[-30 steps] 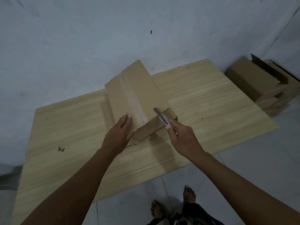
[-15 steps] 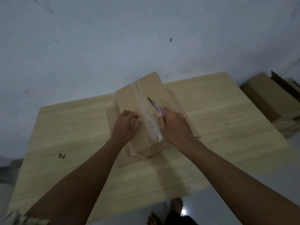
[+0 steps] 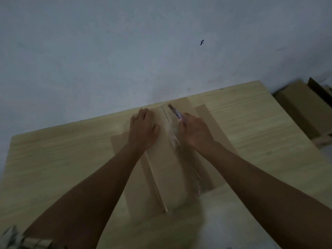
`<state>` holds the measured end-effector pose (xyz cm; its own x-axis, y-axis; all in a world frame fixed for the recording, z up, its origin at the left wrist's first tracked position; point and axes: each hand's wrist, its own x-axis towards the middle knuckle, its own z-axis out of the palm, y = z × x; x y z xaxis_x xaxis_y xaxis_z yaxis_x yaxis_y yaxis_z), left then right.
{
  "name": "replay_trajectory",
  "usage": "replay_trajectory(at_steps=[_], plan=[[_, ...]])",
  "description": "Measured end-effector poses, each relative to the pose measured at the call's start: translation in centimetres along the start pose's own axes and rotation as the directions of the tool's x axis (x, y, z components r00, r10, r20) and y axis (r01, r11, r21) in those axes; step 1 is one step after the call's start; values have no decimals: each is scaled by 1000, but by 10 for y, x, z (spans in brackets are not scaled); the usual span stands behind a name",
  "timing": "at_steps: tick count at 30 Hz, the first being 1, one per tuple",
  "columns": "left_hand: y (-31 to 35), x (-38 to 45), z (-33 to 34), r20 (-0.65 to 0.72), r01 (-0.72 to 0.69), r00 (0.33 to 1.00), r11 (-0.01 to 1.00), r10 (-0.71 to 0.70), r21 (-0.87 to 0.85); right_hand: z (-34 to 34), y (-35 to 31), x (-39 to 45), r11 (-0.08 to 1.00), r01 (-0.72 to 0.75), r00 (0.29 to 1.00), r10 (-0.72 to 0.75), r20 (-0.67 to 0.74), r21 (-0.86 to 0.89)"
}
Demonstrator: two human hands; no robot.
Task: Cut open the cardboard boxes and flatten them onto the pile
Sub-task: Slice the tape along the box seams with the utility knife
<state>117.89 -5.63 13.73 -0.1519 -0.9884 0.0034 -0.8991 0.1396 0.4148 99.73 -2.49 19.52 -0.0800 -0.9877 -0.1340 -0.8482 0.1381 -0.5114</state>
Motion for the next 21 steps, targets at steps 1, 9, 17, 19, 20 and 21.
replay_trajectory(at_steps=[1,9,17,19,20,21], plan=[[2,8,3,11,7,1000,1000,-7,19,2,-2,5,1000,-13,1000,13,13,9],[1,30,33,-228,74,972,995,-59,61,13,-12,23,999,19,999,-18,46,-27],[1,31,34,-287,69,956,998,-64,8,5,-33,35,997,-38,992,46,121,-70],[1,31,34,-283,72,956,997,-70,0,1,-39,37,992,-48,990,63,125,-115],[1,31,33,-282,74,957,997,-72,-4,-1,-41,37,990,-48,990,65,124,-136],[2,31,33,-278,77,958,997,-75,-5,-2,-43,37,988,-50,990,69,124,-147]])
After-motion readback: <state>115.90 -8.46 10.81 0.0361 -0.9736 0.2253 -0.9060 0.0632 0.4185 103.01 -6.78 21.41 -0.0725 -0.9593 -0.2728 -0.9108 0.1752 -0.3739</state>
